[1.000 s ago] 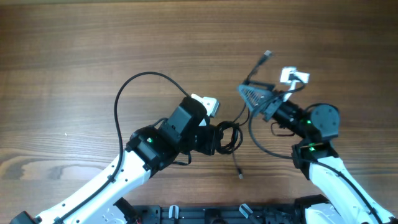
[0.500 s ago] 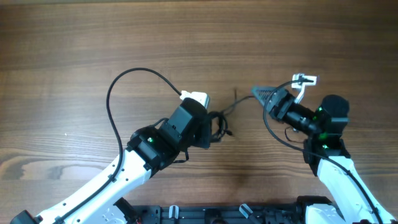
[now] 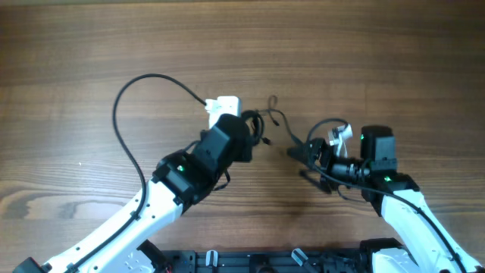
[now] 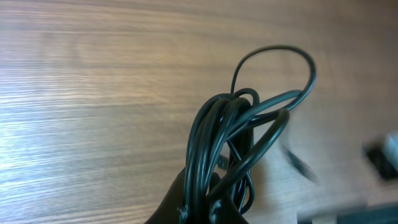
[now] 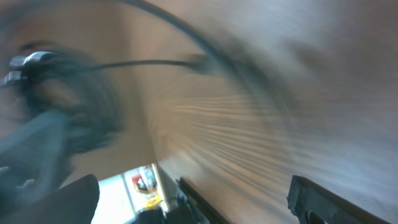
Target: Untangle cables
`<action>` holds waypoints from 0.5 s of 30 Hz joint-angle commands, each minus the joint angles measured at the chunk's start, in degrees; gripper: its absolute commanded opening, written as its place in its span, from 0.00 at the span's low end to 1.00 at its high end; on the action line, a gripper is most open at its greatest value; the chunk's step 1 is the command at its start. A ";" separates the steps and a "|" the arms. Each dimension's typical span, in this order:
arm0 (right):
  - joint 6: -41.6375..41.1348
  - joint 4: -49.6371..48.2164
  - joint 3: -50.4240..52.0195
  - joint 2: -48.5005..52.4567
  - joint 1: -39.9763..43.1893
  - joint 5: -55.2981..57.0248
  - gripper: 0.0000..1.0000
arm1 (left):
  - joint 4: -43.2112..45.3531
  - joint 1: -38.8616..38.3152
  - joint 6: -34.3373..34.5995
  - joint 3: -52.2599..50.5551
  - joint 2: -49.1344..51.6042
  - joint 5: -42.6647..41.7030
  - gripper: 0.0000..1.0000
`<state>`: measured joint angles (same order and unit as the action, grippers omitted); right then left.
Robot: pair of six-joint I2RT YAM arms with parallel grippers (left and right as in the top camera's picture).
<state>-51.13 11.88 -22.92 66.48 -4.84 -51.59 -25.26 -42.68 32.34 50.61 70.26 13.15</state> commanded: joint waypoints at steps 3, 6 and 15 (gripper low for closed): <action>-3.85 8.20 0.04 0.07 -0.20 11.04 0.99 | 0.76 9.05 14.64 0.42 -0.07 4.76 0.04; 1.05 -10.67 0.04 0.07 -0.20 -4.63 0.99 | 1.25 9.33 7.41 0.42 -0.07 -7.45 0.04; -31.43 -37.22 0.04 0.07 -2.56 -8.02 0.81 | 1.33 4.83 -9.01 0.39 -0.07 -22.97 0.04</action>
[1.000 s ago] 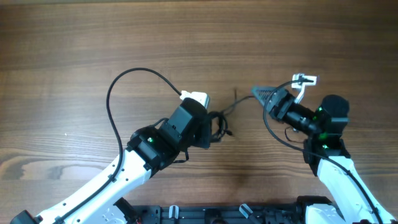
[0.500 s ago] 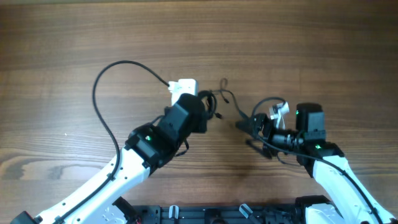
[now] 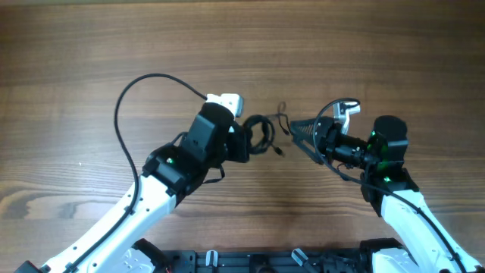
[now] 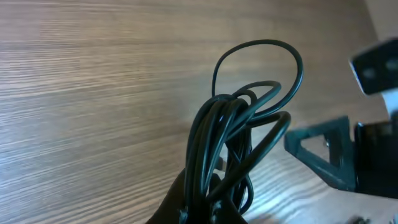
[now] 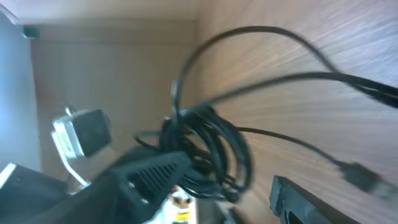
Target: Untangle cables
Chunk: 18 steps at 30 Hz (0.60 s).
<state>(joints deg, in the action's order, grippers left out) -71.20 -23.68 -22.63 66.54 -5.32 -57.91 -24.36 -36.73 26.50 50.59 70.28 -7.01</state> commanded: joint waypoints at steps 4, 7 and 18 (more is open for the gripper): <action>-17.97 -8.26 -0.24 0.00 -7.48 -0.39 0.81 | 0.44 -3.78 -3.15 0.42 -0.09 -2.78 0.04; -19.04 -10.19 -0.24 0.00 -8.92 2.95 0.81 | 0.44 -4.90 -3.10 0.42 -0.09 -2.80 0.04; -26.51 -16.31 -0.24 0.00 -8.92 6.16 0.76 | 0.83 -8.92 -2.08 0.42 -0.07 -1.92 0.04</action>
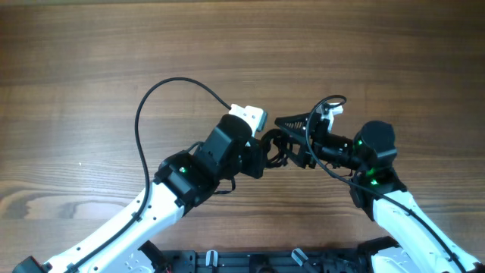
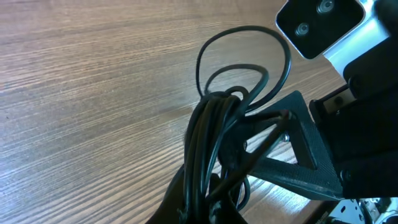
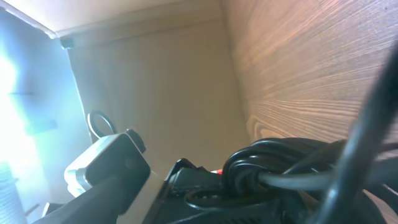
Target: Untangle cables
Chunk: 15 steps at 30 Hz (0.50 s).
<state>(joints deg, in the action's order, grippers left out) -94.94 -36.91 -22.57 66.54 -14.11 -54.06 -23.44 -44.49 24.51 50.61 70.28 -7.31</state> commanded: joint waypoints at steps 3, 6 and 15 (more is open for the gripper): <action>-4.26 -6.80 -0.31 0.00 -0.13 3.39 0.76 | -0.11 -1.16 -0.09 0.39 0.04 -1.62 0.04; -5.81 -7.91 -0.31 0.00 -0.13 4.35 0.76 | -0.61 -1.16 -0.11 0.39 0.26 -1.62 0.04; -4.02 -8.70 -0.31 0.11 -0.17 8.00 0.75 | -0.50 -2.21 -0.11 0.39 1.75 -0.98 0.04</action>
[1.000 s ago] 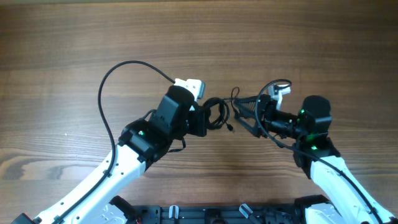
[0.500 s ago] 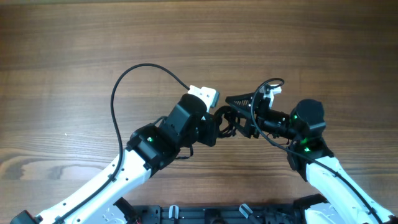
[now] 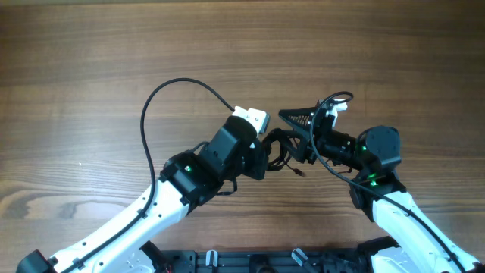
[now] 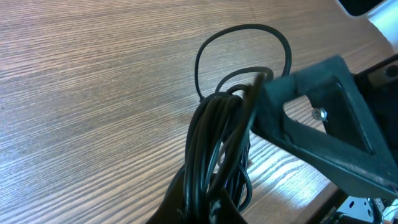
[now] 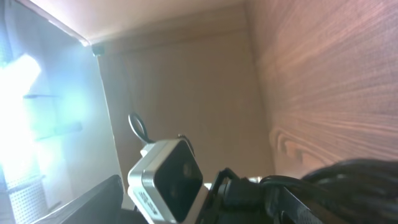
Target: Untangle cables
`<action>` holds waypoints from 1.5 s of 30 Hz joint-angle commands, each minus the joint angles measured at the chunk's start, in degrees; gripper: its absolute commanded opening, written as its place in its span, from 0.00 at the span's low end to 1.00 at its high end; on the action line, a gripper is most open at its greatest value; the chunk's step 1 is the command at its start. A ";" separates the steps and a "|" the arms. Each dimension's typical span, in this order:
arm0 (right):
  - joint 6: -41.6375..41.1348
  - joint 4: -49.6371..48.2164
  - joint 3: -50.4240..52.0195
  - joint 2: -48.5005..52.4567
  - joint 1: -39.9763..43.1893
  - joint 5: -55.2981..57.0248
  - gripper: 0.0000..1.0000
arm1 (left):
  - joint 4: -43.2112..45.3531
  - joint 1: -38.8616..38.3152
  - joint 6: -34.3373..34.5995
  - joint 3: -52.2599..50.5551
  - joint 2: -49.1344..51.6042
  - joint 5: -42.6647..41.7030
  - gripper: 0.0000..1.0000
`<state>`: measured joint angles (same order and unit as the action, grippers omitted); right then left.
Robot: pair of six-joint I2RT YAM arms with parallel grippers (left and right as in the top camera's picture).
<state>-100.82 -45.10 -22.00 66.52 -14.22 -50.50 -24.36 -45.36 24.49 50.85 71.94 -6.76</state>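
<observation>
A coil of black cable hangs from my left gripper, which is shut on it; in the left wrist view the coil rises from the shut jaws. One long strand arcs out to the left over the table. A loose connector end dangles below the coil. My right gripper points left, open, with its fingers on either side of the coil. One triangular finger presses against the loops. In the right wrist view the gripper faces the left wrist's white camera.
The wooden table lies under both arms. The left wrist's white camera housing sits just above the coil, close to the right gripper's upper finger. Another thin cable loops by the right wrist.
My right gripper has come a little further over the coil, so its finger now lies against the loops. The left gripper still holds the coil in nearly the same spot.
First my left gripper held the coil at mid-table while the right gripper was apart at the right. Then the right gripper pointed left at the coil across a gap. Both then closed in, and now the open right fingers straddle the coil.
</observation>
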 commanded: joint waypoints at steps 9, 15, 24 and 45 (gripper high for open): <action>14.27 3.28 -0.87 0.13 0.61 14.58 0.82 | 3.93 -2.43 -0.09 0.15 0.09 -1.60 0.04; 25.09 -1.95 -0.87 0.13 9.49 21.62 0.89 | -4.68 -2.43 -0.09 0.15 0.09 -1.75 0.04; 33.99 4.02 -0.87 0.13 15.96 5.05 0.97 | -5.01 -2.43 -0.04 0.15 0.09 1.36 0.04; 10.25 8.72 -0.87 0.81 -3.32 4.39 1.00 | 0.66 -3.74 10.95 0.15 0.09 8.79 0.04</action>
<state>-83.53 -36.23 -22.22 66.54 -16.47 -53.12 -24.16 -47.75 34.70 50.85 72.64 2.28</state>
